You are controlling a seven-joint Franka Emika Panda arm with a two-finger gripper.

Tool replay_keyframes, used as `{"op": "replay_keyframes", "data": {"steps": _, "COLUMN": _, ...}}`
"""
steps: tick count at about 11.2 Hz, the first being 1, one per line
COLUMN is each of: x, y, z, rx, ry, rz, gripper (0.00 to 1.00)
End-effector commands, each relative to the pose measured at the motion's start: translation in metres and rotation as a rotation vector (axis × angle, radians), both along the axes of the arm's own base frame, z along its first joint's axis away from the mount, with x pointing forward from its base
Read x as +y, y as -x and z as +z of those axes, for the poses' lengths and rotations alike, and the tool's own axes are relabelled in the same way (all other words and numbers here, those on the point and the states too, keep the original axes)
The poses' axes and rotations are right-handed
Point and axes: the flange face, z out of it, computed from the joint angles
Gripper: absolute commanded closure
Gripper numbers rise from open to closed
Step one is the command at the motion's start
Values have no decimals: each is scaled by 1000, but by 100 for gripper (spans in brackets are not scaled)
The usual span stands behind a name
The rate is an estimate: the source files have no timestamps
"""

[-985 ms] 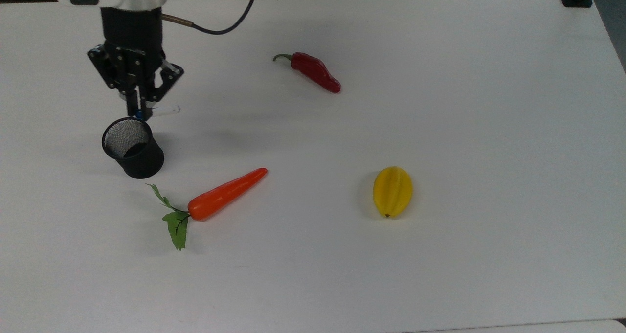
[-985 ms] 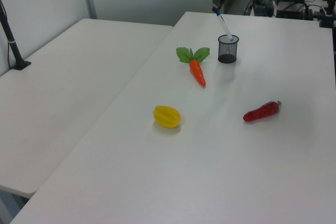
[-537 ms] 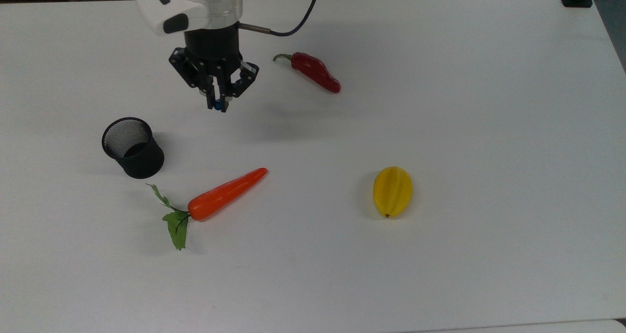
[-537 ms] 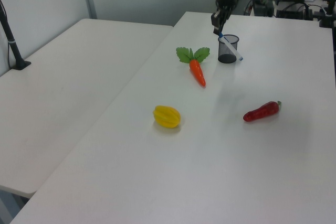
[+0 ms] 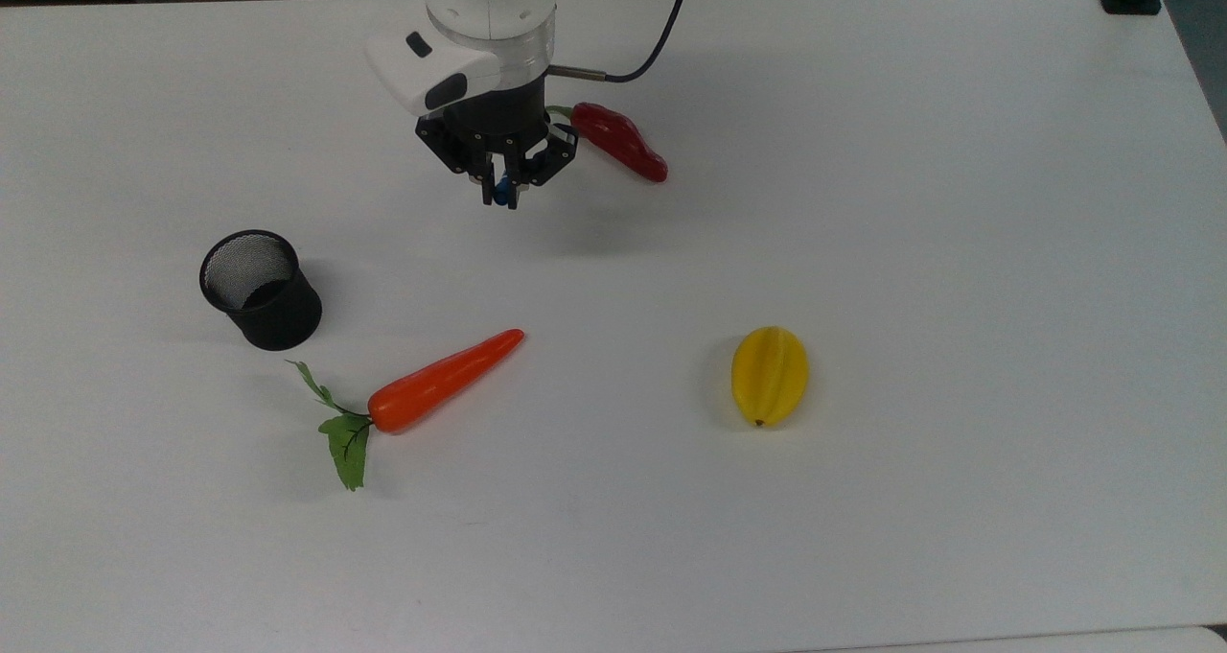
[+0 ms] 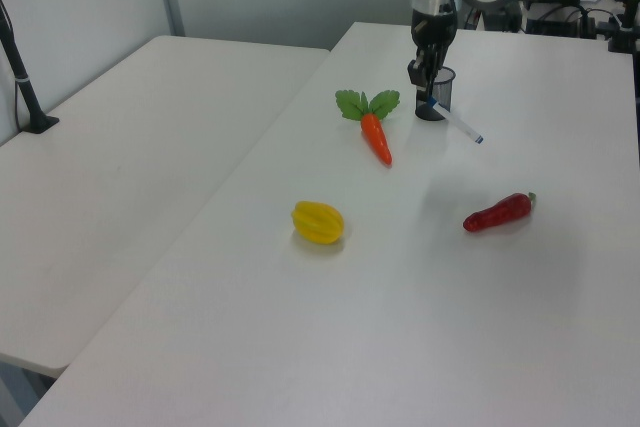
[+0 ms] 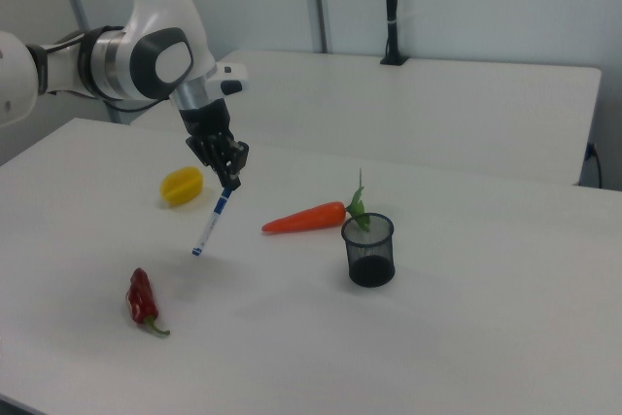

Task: Take marker pen
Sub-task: 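Carry the marker away from the cup toward the red chili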

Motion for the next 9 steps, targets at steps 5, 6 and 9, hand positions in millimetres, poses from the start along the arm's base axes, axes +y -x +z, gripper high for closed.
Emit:
{"op": "replay_keyframes", "data": {"steps": 5, "x": 39, "y": -7, "z": -73, "rx": 107, "ry": 6, "rz": 40, "gripper": 86}}
{"op": "replay_keyframes", "data": {"steps": 6, "x": 40, "y": -8, "z": -75, "rx": 106, "ry": 7, "rz": 44, "gripper": 86}}
{"op": "replay_keyframes", "data": {"steps": 9, "x": 40, "y": -12, "z": -78, "rx": 85, "ry": 4, "rz": 45, "gripper": 84}}
